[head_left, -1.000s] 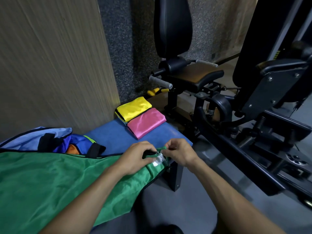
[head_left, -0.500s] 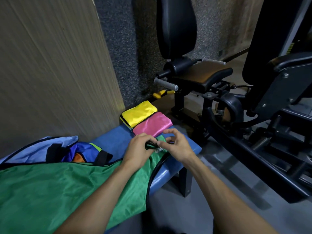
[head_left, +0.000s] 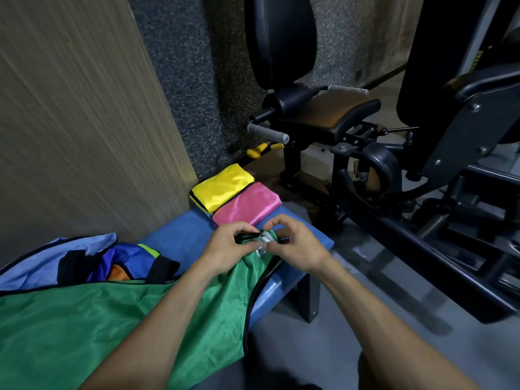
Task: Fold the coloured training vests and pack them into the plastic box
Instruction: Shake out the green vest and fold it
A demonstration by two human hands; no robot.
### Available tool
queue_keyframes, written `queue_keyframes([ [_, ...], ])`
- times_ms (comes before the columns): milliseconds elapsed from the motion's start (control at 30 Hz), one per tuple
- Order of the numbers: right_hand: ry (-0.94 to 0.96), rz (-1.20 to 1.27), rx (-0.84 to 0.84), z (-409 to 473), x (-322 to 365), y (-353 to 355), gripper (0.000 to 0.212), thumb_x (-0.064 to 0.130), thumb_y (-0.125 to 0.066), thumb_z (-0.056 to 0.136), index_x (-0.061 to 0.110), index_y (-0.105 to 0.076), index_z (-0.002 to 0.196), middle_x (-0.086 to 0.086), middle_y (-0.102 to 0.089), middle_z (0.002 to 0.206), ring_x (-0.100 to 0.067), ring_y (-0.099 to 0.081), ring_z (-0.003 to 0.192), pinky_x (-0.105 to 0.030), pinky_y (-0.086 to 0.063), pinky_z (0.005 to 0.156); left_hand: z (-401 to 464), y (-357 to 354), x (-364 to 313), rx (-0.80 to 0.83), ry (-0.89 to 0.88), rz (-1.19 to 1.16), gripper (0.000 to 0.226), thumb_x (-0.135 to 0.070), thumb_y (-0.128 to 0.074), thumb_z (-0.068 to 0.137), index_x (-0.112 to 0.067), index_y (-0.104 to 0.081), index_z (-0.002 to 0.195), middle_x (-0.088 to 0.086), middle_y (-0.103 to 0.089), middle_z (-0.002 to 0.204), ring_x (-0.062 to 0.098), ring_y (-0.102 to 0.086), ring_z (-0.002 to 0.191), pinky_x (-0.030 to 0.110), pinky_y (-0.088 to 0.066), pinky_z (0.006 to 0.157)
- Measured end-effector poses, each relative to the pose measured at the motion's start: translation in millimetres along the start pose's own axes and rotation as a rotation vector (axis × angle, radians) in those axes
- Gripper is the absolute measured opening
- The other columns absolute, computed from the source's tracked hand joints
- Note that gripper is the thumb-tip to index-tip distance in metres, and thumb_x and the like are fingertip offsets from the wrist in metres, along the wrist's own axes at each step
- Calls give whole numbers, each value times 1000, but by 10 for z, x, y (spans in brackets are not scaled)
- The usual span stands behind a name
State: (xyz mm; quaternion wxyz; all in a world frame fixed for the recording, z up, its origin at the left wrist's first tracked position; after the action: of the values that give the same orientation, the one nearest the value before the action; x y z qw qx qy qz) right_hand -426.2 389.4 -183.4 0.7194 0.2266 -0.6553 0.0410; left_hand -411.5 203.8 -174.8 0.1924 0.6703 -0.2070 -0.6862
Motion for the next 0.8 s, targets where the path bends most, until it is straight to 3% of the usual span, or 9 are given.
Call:
queue_keyframes([
  [67, 7, -22, -62, 13, -29, -16, 21, 23, -80, 83, 32, -64, 94, -7, -75, 81, -28, -71, 77, -42, -56, 78, -6, 13, -19, 34, -12, -1, 21, -15, -85, 80, -24, -76, 97, -9, -77, 94, 7, -70, 96, 27, -53, 91],
  [167, 18, -20, -121, 31, -37, -38, 12, 24, -80, 87, 24, -68, 84, -2, -76, 80, -20, -72, 80, -37, -56, 81, -21, 29, -69, 78, -29, -30, 20, -7, -82, 82, -22, -76, 95, -5, -77, 94, 7, -70, 94, 22, -52, 87],
  [267, -1, -33, -129, 32, -44, -40, 20, 24, -79, 87, 21, -66, 72, -3, -75, 77, -28, -70, 78, -42, -55, 77, -23, 65, -111, 110, 16, -121, 20, -5, -80, 84, -20, -75, 97, -5, -77, 94, 8, -70, 94, 24, -51, 86],
  [367, -53, -11, -158, 14, -41, -14, 23, 16, -79, 84, 17, -64, 67, -3, -71, 69, -20, -62, 63, -38, -53, 69, -21, 101, -163, 112, 125, -217, 14, -23, -78, 88, -20, -77, 101, 0, -77, 105, 16, -70, 106, 32, -50, 98],
  [500, -42, 59, -174, -26, -2, -19, 22, 7, -79, 80, 11, -64, 66, -10, -71, 70, -15, -62, 64, -41, -54, 71, 28, 86, -272, 56, 255, -396, 30, -38, -68, 95, -10, -78, 97, 14, -77, 100, 24, -71, 93, 38, -53, 90],
  [633, 25, 49, -205, -65, 39, -17, 25, 2, -76, 79, 15, -61, 63, -10, -71, 69, -18, -62, 64, -44, -55, 70, 89, 107, -366, 137, 244, -256, 14, -25, -75, 91, -12, -79, 95, 8, -78, 93, 16, -71, 86, 28, -53, 80],
  [800, 94, -12, -252, -91, 89, -20, 26, 1, -73, 76, 18, -58, 64, -9, -69, 66, -16, -57, 59, -43, -52, 62, 117, 246, -481, 219, 154, -30, 12, -15, -82, 84, -13, -77, 94, 4, -76, 81, 9, -69, 77, 21, -54, 78],
])
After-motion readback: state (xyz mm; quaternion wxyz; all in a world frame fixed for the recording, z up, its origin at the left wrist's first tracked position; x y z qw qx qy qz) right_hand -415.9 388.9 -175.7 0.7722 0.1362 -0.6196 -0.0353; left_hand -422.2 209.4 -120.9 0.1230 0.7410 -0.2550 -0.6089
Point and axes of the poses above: each hand's wrist, its own z-axis towards the middle knuckle, its own y-axis out of the back of the hand, x = y × z, the point moved 2 cm from there along z, towards the middle knuckle
